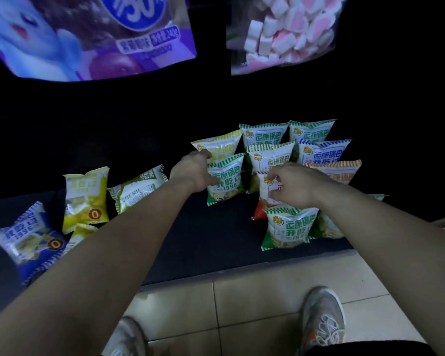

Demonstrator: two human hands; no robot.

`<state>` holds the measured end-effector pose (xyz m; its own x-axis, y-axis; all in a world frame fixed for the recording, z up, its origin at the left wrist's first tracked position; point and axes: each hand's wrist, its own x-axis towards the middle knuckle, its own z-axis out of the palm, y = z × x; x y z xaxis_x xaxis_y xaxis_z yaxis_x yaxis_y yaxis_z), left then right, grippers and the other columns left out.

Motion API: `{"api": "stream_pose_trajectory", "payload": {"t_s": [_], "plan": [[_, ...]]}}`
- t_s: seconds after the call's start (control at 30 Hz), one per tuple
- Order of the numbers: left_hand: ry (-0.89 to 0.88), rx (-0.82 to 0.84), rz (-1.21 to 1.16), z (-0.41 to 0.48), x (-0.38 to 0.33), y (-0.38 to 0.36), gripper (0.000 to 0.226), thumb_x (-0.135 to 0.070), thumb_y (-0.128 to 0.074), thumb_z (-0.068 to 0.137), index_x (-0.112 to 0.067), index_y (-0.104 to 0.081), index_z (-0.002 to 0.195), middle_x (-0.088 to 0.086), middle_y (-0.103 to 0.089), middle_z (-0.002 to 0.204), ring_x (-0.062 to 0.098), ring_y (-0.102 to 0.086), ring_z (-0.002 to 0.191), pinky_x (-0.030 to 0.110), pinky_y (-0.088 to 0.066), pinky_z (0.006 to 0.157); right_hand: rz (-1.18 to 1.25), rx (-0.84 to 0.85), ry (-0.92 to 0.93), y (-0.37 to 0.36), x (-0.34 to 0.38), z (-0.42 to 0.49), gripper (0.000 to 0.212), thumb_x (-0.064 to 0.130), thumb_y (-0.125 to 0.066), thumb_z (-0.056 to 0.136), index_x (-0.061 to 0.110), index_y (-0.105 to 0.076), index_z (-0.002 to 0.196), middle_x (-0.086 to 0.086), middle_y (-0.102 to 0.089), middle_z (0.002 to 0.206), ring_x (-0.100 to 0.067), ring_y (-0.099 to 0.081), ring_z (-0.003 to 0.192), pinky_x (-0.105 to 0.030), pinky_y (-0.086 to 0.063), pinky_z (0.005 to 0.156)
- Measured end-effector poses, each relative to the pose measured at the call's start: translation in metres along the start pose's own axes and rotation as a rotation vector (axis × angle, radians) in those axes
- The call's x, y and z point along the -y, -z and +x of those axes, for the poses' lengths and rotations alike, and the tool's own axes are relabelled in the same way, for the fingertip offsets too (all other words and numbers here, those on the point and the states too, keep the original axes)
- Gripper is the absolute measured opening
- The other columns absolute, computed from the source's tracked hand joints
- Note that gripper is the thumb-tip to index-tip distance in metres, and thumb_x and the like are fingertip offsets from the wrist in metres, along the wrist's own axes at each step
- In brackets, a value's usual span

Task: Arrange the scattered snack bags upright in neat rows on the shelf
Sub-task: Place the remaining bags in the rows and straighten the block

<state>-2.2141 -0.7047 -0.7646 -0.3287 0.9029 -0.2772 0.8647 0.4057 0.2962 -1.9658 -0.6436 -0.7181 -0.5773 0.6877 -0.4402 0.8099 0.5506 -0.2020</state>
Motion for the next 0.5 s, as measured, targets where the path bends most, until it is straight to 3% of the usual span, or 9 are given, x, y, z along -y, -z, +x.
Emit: {"api": "stream_pose_trajectory", "payload": {"t_s": [0.23, 0.33, 0.5], "plan": [[0.029, 0.009, 0.020, -0.076, 0.035, 0.059, 0.080, -0.048, -0.075, 0.079, -0.023, -0.040, 0.146, 0.005, -0.045, 0.145, 0.025, -0.048, 0.128, 0.038, -0.046, 0.100, -0.012, -0.078, 0.067, 0.012, 0.043, -0.017, 0.054, 0.043, -0.056, 0.098, 0.023, -0.042, 0.146, -0.005, -0.041, 0.147, -0.029, -0.050, 0.125, -0.037, -0.044, 0.092], [0.072, 0.024, 0.033, -0.126, 0.066, 0.082, 0.072, -0.049, -0.074, 0.078, -0.024, -0.047, 0.140, 0.003, -0.051, 0.138, 0.023, -0.052, 0.123, 0.031, -0.044, 0.095, 0.016, -0.084, 0.083, 0.013, 0.068, -0.029, 0.054, 0.044, -0.057, 0.097, 0.023, -0.044, 0.145, -0.006, -0.041, 0.148, -0.029, -0.051, 0.124, -0.043, -0.046, 0.097], [0.156, 0.068, 0.042, -0.202, 0.130, 0.104, 0.070, -0.050, -0.073, 0.081, -0.022, -0.049, 0.140, 0.005, -0.054, 0.137, 0.022, -0.054, 0.119, 0.028, -0.044, 0.091, -0.007, -0.031, 0.151, 0.009, 0.124, -0.040, 0.052, 0.044, -0.057, 0.096, 0.024, -0.046, 0.143, -0.005, -0.042, 0.146, -0.027, -0.050, 0.125, -0.041, -0.047, 0.095]]}}
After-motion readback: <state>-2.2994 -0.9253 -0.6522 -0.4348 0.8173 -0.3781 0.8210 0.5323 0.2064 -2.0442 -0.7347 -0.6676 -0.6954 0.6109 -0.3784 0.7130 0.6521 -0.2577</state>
